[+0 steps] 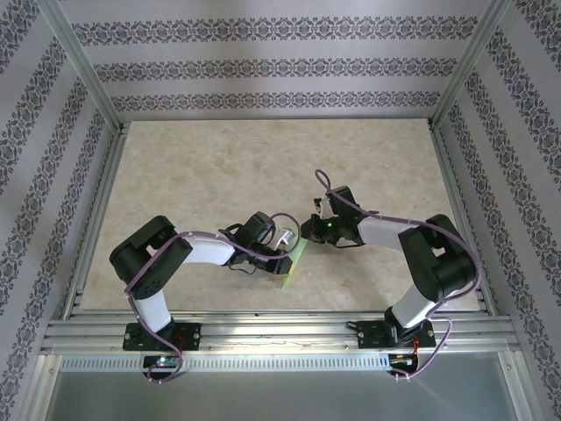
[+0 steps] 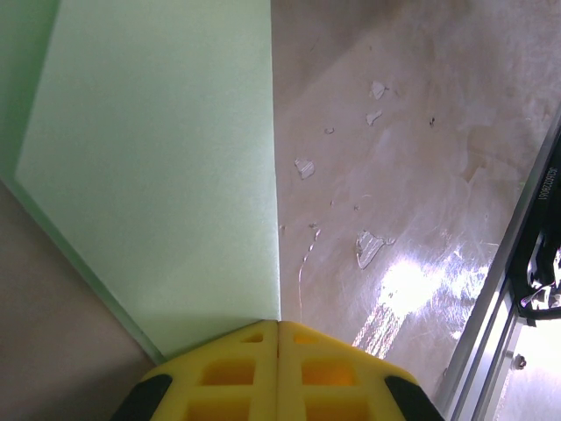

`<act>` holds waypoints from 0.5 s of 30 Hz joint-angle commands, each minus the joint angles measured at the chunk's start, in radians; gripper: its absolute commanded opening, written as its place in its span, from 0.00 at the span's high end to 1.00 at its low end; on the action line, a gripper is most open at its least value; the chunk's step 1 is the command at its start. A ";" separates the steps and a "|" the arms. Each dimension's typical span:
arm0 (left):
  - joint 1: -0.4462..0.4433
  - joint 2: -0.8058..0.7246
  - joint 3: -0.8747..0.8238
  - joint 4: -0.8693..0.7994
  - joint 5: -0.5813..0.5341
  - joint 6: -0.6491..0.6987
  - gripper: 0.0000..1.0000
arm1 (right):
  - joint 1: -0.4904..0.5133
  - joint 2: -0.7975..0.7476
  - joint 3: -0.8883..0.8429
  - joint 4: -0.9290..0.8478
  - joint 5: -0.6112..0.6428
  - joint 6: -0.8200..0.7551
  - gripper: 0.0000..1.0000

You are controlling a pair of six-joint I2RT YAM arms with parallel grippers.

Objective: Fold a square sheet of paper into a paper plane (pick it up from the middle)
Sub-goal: Fold the wing for the fifth time at the center of the table.

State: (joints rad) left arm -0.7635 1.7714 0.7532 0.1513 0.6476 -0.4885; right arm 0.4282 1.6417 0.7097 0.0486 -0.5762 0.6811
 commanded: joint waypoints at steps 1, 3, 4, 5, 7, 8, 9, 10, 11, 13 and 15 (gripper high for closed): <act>0.007 0.020 -0.019 -0.209 -0.037 0.021 1.00 | -0.001 0.040 0.024 -0.026 0.037 -0.007 1.00; 0.007 -0.012 0.000 -0.234 -0.038 0.015 1.00 | -0.007 0.058 0.015 -0.034 0.070 -0.009 1.00; 0.007 -0.032 0.011 -0.244 -0.043 0.009 0.99 | -0.012 0.063 0.007 -0.031 0.079 -0.007 1.00; 0.007 -0.059 0.021 -0.254 -0.050 -0.004 0.99 | -0.013 0.073 0.001 -0.030 0.089 -0.005 1.00; 0.007 -0.107 0.043 -0.269 -0.059 -0.024 0.99 | -0.016 0.082 -0.007 -0.027 0.097 0.000 1.00; 0.007 -0.129 0.058 -0.267 -0.061 -0.041 0.99 | -0.016 0.084 -0.009 -0.027 0.097 0.003 1.00; 0.008 -0.146 0.071 -0.266 -0.069 -0.062 1.00 | -0.014 0.083 -0.014 -0.024 0.102 0.007 1.00; 0.007 -0.156 0.082 -0.263 -0.076 -0.079 0.99 | -0.014 0.082 -0.018 -0.023 0.105 0.010 1.00; 0.007 -0.162 0.096 -0.249 -0.075 -0.101 1.00 | -0.014 0.078 -0.022 -0.020 0.108 0.014 1.00; 0.007 -0.154 0.119 -0.207 -0.069 -0.152 0.99 | -0.014 0.075 -0.027 -0.020 0.114 0.023 1.00; 0.007 -0.118 0.140 -0.143 -0.043 -0.203 0.99 | -0.012 0.074 -0.031 -0.018 0.121 0.033 1.00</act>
State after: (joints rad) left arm -0.7635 1.6341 0.8570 -0.0444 0.5976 -0.5968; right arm 0.4213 1.6970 0.7082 0.0566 -0.5320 0.6949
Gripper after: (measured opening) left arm 0.038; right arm 0.044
